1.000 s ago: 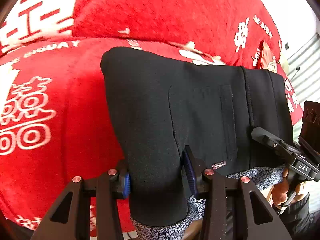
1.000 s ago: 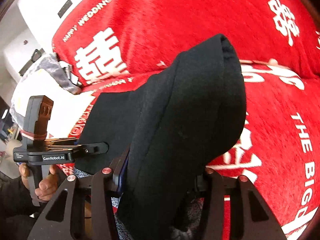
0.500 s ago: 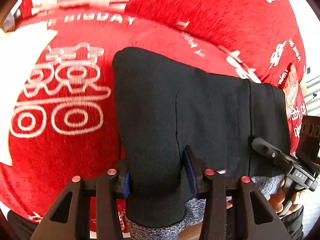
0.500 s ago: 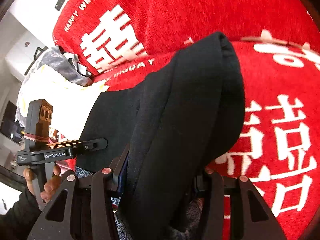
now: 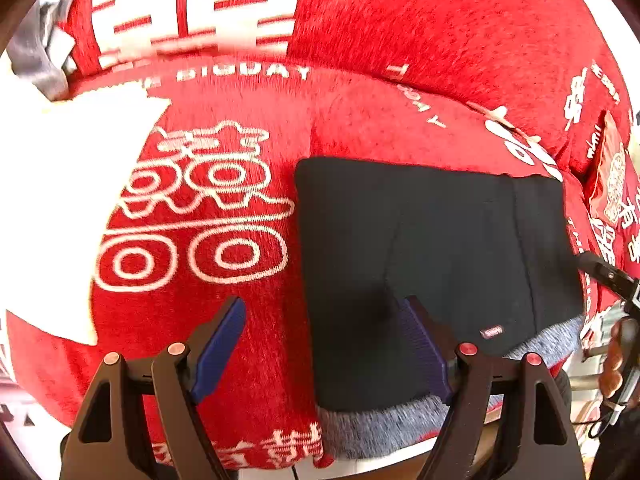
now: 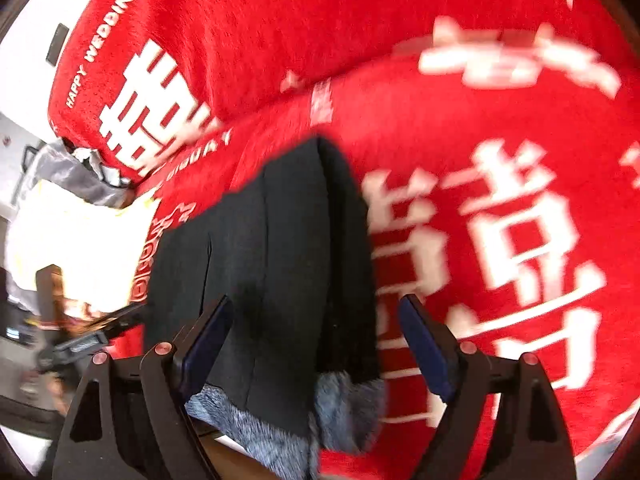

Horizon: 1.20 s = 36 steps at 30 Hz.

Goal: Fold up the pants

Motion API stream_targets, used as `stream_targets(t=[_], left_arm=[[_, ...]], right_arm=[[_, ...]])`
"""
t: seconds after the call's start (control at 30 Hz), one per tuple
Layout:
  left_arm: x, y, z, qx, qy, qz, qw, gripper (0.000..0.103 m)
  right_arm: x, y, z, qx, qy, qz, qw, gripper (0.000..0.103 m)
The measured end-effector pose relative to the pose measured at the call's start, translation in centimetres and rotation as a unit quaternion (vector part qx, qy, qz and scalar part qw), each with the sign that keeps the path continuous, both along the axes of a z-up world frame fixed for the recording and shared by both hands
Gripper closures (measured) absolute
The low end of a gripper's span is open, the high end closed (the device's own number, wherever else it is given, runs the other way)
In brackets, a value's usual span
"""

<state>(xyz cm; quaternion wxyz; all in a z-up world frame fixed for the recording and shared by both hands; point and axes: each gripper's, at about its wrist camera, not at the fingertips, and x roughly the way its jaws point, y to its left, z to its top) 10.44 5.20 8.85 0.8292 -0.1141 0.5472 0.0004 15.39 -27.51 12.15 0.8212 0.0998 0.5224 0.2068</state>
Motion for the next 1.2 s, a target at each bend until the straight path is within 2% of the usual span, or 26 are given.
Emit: stream_targets(t=[0.1, 0.17, 0.2, 0.27, 0.33, 0.43, 0.57, 0.63, 0.77, 0.87, 0.93, 1.03, 1.2], left_arm=[[-1.3, -2.7, 1.6, 0.022, -0.027, -0.032, 0.9989, 0.023], [-2.4, -5.2, 2.2, 0.045, -0.053, -0.059, 0.9958, 0.023], [-2.9, -6.1, 2.2, 0.053, -0.06, -0.07, 0.9943, 0.023], [-3.4, -7.1, 1.6, 0.058, -0.057, -0.084, 0.9931, 0.023], [-3.4, -7.8, -0.2, 0.055, -0.031, -0.09, 0.994, 0.023], [-3.5, -7.5, -2.2, 0.053, -0.004, -0.079, 0.9955, 0.023], [-3.6, -7.5, -2.8, 0.045, -0.008, -0.074, 0.9962, 0.023], [-3.3, -7.2, -2.4, 0.036, -0.001, -0.074, 0.9966, 0.023], [-1.3, -5.7, -0.9, -0.004, -0.009, -0.052, 0.9986, 0.023], [1.6, -4.9, -0.2, -0.017, -0.011, -0.033, 0.9992, 0.023], [3.5, -4.6, -0.4, -0.01, -0.003, -0.018, 0.9998, 0.023], [6.2, -3.7, -1.3, -0.008, 0.015, 0.014, 0.9998, 0.023], [8.3, -3.5, -3.0, 0.009, 0.044, 0.024, 0.9987, 0.023]], right_arm=[[-2.9, 2.7, 2.7, -0.061, -0.067, 0.059, 0.994, 0.014], [-5.2, 5.1, 3.1, -0.105, -0.101, 0.106, 0.984, 0.01], [-6.5, 6.6, 2.8, -0.137, -0.119, 0.136, 0.974, 0.01], [-7.8, 8.0, 1.9, -0.168, -0.134, 0.168, 0.962, 0.01], [-8.6, 8.8, 0.4, -0.184, -0.126, 0.188, 0.956, 0.01], [-8.6, 8.8, -1.6, -0.197, -0.099, 0.178, 0.959, 0.01], [-8.1, 7.9, -2.7, -0.192, -0.082, 0.154, 0.966, 0.003], [-7.9, 7.6, -2.1, -0.177, -0.076, 0.156, 0.969, 0.002], [-5.7, 6.4, 0.6, -0.108, -0.075, 0.128, 0.983, 0.002], [-3.0, 6.7, 2.1, -0.102, -0.097, 0.106, 0.984, 0.002], [-1.4, 7.7, 2.2, -0.116, -0.108, 0.111, 0.981, 0.002], [1.4, 9.3, 1.6, -0.121, -0.099, 0.11, 0.982, 0.002], [5.5, 10.3, -1.5, -0.125, -0.034, 0.101, 0.986, 0.002]])
